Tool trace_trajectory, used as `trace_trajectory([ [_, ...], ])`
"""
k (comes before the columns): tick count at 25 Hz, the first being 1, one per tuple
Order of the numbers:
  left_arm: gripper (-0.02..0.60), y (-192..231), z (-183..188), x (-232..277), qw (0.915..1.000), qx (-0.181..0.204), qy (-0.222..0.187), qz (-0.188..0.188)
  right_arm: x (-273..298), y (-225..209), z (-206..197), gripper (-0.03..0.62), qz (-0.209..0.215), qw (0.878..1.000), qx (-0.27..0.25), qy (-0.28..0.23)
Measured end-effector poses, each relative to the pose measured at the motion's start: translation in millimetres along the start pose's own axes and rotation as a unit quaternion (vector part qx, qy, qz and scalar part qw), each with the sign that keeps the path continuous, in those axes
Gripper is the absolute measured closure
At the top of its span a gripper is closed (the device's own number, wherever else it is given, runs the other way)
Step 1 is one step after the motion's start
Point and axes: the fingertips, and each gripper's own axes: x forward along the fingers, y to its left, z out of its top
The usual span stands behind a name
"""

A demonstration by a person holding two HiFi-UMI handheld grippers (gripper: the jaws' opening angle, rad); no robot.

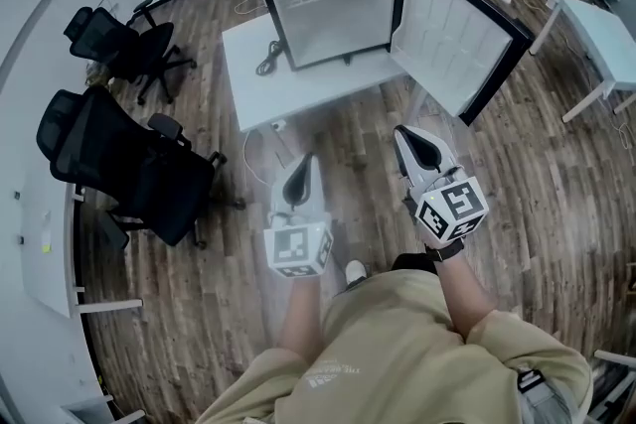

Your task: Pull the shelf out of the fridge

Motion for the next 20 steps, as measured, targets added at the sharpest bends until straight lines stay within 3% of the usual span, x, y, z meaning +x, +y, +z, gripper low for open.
trace_trajectory([
  [5, 0.58, 11.1, -25.0, 1.9, 0.9995, -0.025, 0.018, 0.001, 4.0, 18.8, -24.1, 0.586, 0.013, 0.999, 0.013, 0.027],
  [10, 0.58, 14.7, -29.1, 18.2, 0.9991, -0.037, 0.022, 0.006, 27.7, 13.0, -21.9, 0.587, 0.035, 0.999, 0.018, 0.024],
  [15, 0.58, 22.5, -24.9, 68.2, 0.999, -0.027, 0.025, 0.026, 66.0, -32.6, -17.2, 0.586, 0.054, 0.998, 0.032, 0.019],
  [20, 0.58, 28.9, -12.6, 135.1, 0.9981, -0.012, 0.019, 0.057, 108.4, -106.7, 2.6, 0.587, 0.063, 0.997, 0.041, 0.0],
])
